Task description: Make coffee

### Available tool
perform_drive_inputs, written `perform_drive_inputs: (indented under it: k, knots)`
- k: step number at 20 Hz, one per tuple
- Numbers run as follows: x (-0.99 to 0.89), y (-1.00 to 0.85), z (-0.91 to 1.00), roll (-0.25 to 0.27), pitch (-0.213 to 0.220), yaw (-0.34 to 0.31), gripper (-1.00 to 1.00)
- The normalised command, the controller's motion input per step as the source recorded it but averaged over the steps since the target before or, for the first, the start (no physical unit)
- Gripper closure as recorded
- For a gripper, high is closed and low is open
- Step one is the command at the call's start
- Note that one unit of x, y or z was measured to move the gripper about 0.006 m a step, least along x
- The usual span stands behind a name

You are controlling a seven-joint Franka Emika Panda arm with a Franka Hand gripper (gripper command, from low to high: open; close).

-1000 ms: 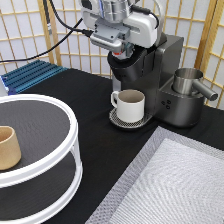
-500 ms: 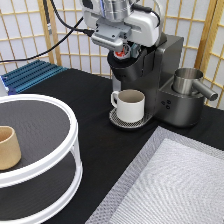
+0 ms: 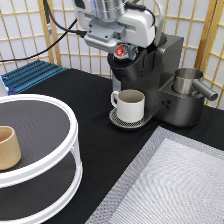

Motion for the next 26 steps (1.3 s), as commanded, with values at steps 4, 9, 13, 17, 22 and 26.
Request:
perform_drive_inputs:
  k: [4,9,13,17,22,26]
  knots:
    - [-0.32,0.39,0.97,-0.105,-0.101,-0.025,-1.00]
    - [0.02,0.92,1.00,-0.173,-0.045,-0.015,-1.00]
    - [0.26,0.96,0.94,-0.263,-0.008,-0.039,-1.00]
    - [0.18,0.85,0.68,-0.306,0.001,-0.040,-1.00]
    - [0.26,0.54,0.14,-0.334,0.038,-0.029,-1.00]
    - [0.35,0.30,0.00,-0.280,0.056,-0.003,-1.00]
